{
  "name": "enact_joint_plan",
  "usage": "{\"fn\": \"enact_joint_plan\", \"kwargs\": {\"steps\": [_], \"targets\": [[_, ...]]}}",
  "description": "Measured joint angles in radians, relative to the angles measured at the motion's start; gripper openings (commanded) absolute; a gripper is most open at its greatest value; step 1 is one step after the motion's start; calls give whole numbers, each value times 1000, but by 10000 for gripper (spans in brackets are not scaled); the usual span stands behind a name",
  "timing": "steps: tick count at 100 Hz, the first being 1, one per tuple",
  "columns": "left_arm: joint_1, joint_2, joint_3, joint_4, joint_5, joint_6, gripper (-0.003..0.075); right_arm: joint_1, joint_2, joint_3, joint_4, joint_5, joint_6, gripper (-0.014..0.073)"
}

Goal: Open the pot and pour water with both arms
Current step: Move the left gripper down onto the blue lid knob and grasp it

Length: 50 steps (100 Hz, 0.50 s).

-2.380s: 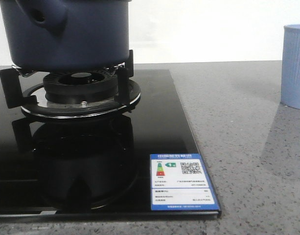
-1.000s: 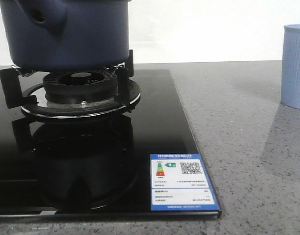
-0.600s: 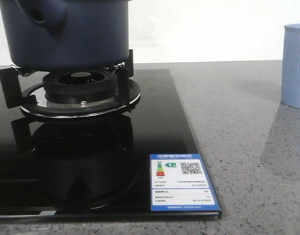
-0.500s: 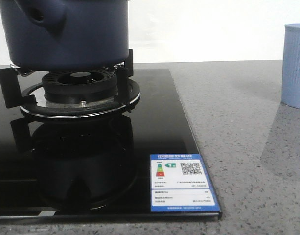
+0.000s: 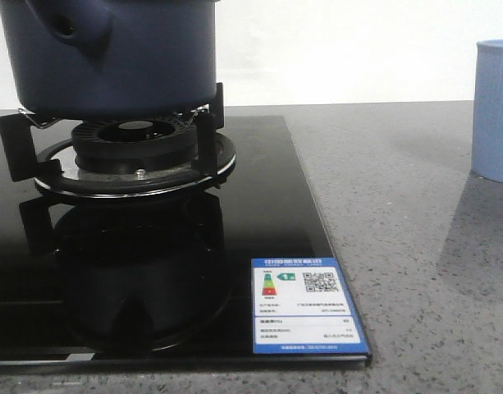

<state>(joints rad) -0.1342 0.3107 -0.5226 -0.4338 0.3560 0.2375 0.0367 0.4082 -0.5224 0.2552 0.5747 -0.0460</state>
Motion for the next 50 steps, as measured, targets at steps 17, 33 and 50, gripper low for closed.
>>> {"fn": "enact_joint_plan", "kwargs": {"steps": [17,33,50], "targets": [[-114,107,-49,11,0,7,-1,4,71,-55,43,14,-24,-60],[-213,195,-67,11,-40,9,232,4,76,-59,99,18,-104,51],[-306,294,-95,11,-123,11,513,4,76,-59,173,32,-162,437]]}}
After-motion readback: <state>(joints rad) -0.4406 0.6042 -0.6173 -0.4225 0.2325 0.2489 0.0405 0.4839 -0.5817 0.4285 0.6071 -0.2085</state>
